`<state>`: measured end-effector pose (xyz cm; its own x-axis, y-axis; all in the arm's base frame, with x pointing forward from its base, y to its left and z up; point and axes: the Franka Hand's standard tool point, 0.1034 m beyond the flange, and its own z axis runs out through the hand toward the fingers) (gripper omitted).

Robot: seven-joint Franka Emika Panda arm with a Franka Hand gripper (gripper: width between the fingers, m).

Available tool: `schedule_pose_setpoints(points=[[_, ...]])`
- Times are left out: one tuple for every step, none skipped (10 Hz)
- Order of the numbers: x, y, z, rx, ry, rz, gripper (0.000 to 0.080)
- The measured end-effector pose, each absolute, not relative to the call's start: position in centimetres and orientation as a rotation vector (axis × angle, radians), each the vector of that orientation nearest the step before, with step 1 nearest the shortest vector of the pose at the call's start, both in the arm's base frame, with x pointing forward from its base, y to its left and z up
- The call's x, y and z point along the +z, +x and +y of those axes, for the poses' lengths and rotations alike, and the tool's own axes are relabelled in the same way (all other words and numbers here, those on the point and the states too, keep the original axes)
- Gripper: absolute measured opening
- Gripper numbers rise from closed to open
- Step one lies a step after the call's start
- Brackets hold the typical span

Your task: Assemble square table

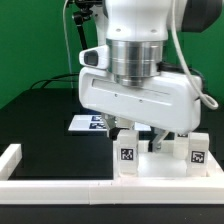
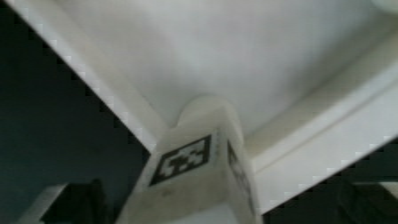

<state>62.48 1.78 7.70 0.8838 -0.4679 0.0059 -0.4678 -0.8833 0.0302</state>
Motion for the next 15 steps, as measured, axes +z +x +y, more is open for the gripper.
schedule_pose_setpoints(points=[[7.62,62.47,1.72,0.006,3.062,-0.557,0.0649],[7.59,62.47,1.68,0.006,3.065,-0.548,0.0649],[7.57,62.46,1.69,0.006,3.056,-0.591,0.0623],[7.56,62.46,1.65,0.006,3.056,-0.592,0.0623],[7.55,62.46,1.69,0.006,3.047,-0.646,0.0444],[7.48,62.35,1.48,0.003,3.009,-0.799,0.0286],[7.49,62.36,1.46,0.006,2.979,-0.903,0.0286],[7.5,62.38,1.5,0.008,2.954,-0.983,0.0288],[7.5,62.39,1.52,0.01,2.921,-1.081,0.0288],[7.5,62.41,1.54,0.012,2.88,-1.187,0.0288],[7.5,62.41,1.55,0.013,2.846,-1.265,0.0288],[7.46,62.4,1.51,0.014,2.812,-1.343,0.0288],[7.35,62.4,1.31,0.011,2.7,-1.577,0.0288],[7.33,62.42,1.2,0.004,2.593,-1.771,0.0288],[7.26,62.59,1.13,0.012,2.496,-1.954,0.0288]])
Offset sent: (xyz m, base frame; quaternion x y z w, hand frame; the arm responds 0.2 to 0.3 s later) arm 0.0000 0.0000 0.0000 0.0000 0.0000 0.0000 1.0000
